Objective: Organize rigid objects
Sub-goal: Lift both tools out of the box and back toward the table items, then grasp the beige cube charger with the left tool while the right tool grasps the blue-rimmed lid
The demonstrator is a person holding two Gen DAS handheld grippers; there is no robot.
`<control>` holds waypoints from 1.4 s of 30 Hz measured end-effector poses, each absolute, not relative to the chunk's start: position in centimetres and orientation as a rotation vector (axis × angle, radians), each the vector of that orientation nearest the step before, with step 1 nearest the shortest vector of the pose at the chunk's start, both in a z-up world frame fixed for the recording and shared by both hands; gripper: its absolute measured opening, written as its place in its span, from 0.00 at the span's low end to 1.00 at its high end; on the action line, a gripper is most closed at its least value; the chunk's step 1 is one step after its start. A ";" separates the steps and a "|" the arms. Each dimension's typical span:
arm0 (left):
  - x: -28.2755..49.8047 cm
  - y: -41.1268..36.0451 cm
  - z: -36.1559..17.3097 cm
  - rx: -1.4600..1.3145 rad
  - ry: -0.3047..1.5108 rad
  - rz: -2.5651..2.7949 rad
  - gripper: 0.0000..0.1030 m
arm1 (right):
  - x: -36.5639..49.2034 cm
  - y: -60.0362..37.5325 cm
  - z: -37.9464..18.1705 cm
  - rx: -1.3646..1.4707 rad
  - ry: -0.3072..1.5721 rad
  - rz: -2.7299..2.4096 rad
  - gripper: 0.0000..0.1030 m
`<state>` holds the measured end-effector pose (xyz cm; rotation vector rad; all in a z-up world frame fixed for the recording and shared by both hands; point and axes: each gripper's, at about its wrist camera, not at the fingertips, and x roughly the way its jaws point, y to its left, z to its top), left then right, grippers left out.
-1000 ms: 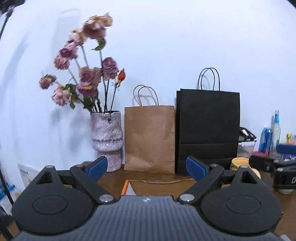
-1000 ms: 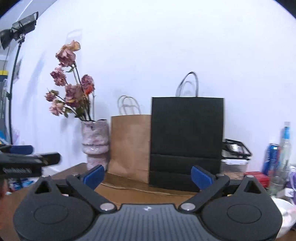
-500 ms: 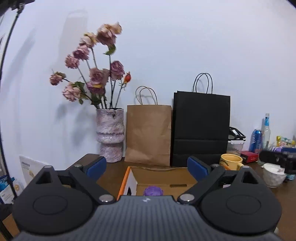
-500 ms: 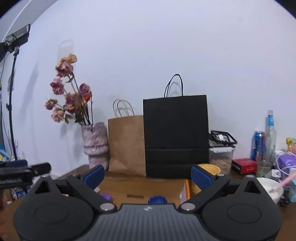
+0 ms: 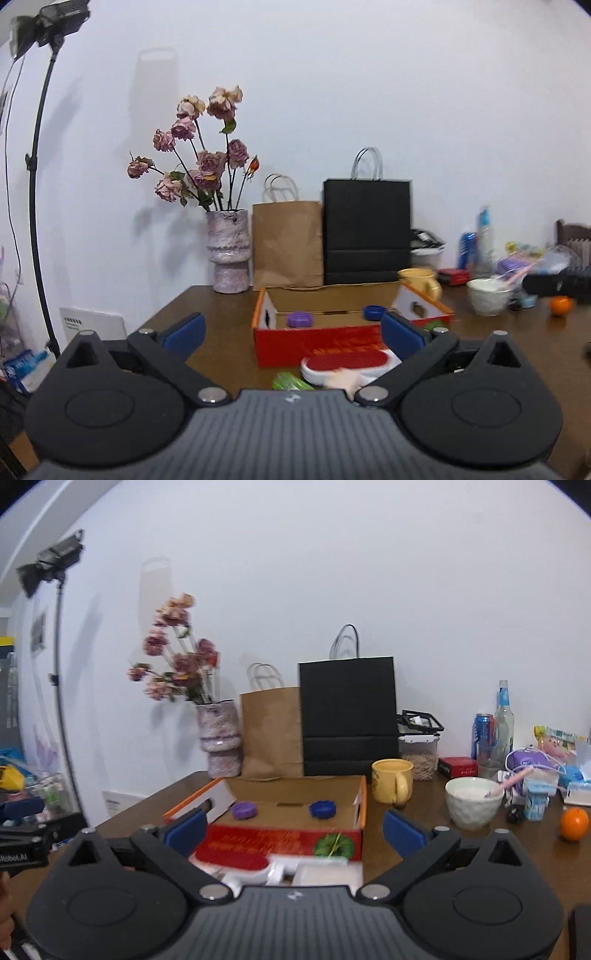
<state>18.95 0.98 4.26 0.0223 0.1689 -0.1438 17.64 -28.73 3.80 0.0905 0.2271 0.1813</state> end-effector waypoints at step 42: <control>35.1 -4.1 -4.5 0.116 0.496 -0.362 0.70 | 24.2 -25.4 -7.8 0.018 0.587 0.168 0.64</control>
